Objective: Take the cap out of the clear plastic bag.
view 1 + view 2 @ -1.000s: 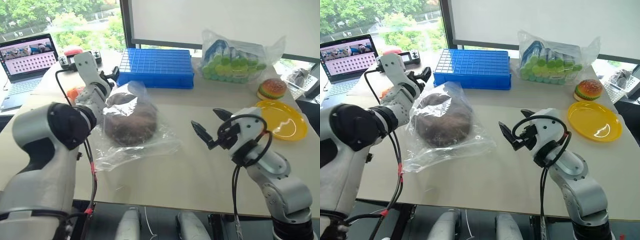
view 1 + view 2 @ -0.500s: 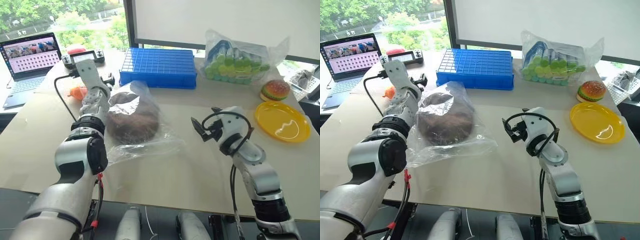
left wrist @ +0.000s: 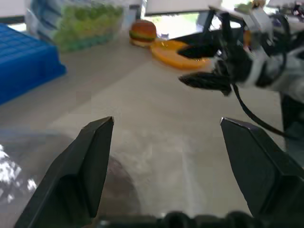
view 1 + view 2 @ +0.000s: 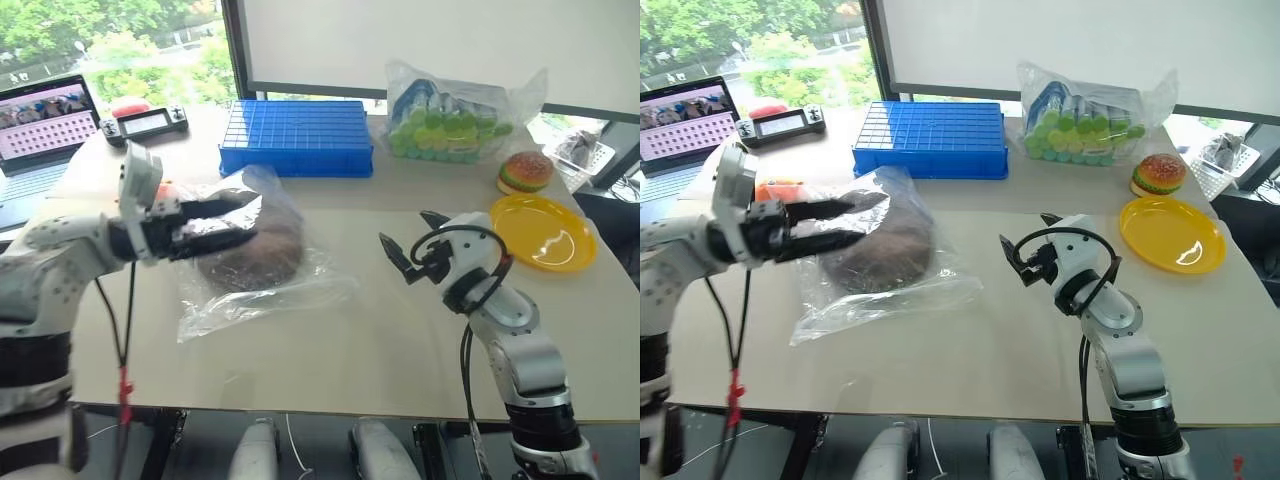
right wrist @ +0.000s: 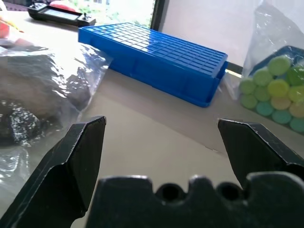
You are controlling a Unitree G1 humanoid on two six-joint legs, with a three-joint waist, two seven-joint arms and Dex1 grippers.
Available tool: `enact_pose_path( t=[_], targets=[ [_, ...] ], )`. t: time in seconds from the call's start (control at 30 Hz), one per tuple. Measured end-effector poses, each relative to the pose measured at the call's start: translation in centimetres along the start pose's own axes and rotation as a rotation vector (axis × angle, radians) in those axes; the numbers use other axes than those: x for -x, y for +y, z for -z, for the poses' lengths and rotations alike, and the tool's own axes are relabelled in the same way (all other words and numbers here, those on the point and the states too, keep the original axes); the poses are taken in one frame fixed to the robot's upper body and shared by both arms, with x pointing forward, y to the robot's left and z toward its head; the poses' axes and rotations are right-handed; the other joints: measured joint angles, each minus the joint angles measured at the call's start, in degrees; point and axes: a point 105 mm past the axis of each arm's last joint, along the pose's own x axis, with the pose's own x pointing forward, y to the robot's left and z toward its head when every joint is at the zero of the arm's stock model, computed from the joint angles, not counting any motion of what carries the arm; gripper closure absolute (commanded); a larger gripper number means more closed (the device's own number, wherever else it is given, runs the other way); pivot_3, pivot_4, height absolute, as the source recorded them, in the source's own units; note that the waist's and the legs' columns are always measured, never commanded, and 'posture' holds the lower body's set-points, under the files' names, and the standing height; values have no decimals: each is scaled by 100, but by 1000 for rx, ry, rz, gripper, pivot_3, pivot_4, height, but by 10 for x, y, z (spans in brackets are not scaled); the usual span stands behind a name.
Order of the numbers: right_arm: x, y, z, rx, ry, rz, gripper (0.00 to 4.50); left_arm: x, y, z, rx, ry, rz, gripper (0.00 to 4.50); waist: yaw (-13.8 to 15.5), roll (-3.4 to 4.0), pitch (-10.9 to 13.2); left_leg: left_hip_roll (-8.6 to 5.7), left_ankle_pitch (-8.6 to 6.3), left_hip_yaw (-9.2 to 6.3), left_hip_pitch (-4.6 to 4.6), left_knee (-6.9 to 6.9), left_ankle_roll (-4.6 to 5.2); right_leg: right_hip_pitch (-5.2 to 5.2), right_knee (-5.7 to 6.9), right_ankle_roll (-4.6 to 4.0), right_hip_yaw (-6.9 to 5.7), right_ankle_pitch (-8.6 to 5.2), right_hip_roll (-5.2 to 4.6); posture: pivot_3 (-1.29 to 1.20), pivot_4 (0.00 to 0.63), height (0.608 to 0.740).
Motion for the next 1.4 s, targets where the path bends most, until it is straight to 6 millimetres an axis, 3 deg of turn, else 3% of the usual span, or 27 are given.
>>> enact_pose_path(
  t=[0.13,0.3,0.4,0.5,0.6,0.73,0.8,0.83,0.9,1.07,1.27,1.4],
  targets=[
    [-1,-4,-5,20,-9,-23,0,-1,-17,45,-52,241,50,639,106,0,0,15,0,19,27,-10,0,24,-20,-10,2,-4,2,0,150,729],
    [-3,0,-12,6,-29,-79,0,-13,2,80,-233,378,-57,639,177,-1,0,24,-2,30,9,-11,2,8,-25,-14,6,-3,9,0,150,729],
    [1,12,-18,-23,-35,-164,0,-21,11,92,-246,362,-117,639,177,-1,0,26,-7,30,-6,-17,11,-4,-28,-14,4,-3,9,0,150,729],
    [6,24,-23,-38,-38,-241,0,-27,13,88,-254,328,-133,639,178,-1,0,26,-10,28,-22,-18,15,-15,-31,-13,0,-3,9,0,150,729],
    [11,37,-27,-84,-32,-324,0,-29,18,83,-270,309,-151,1384,169,-1,0,25,-10,29,-20,-18,16,-14,-33,-13,0,-3,8,0,150,729],
    [19,63,-27,-143,1,-460,0,-32,19,85,-252,293,-147,2832,154,-1,0,29,-10,29,-19,-18,16,-13,-33,-13,0,-3,11,0,150,729],
    [22,69,-25,-179,21,-492,0,-33,18,84,-247,287,-140,3420,155,-1,0,28,-10,29,-19,-18,16,-12,-34,-13,0,-3,11,0,150,729],
    [23,72,-25,-195,29,-510,0,-35,18,81,-226,270,-136,3961,155,-1,0,28,-10,29,-19,-18,16,-12,-35,-13,0,-3,10,0,150,729],
    [24,75,-25,-206,29,-525,0,-37,18,80,-215,260,-135,4488,155,-1,0,28,-10,29,-19,-18,16,-12,-37,-13,-1,-4,11,0,150,729],
    [24,81,-23,-235,51,-547,0,-40,20,70,-164,217,-136,4488,157,-2,1,29,-10,28,-20,-22,16,-12,-43,-12,-3,-4,11,0,150,729],
    [22,103,-41,-370,-16,-694,0,-34,29,27,-68,61,-132,4488,140,-3,1,31,-10,25,-19,-22,16,-10,-45,-11,-5,-4,15,0,150,729],
    [12,113,-44,-422,-30,-764,0,-32,33,19,-34,37,-133,4488,134,-3,1,32,-10,25,-18,-30,16,-12,-50,-11,-5,-3,16,0,150,729]
  ],
)
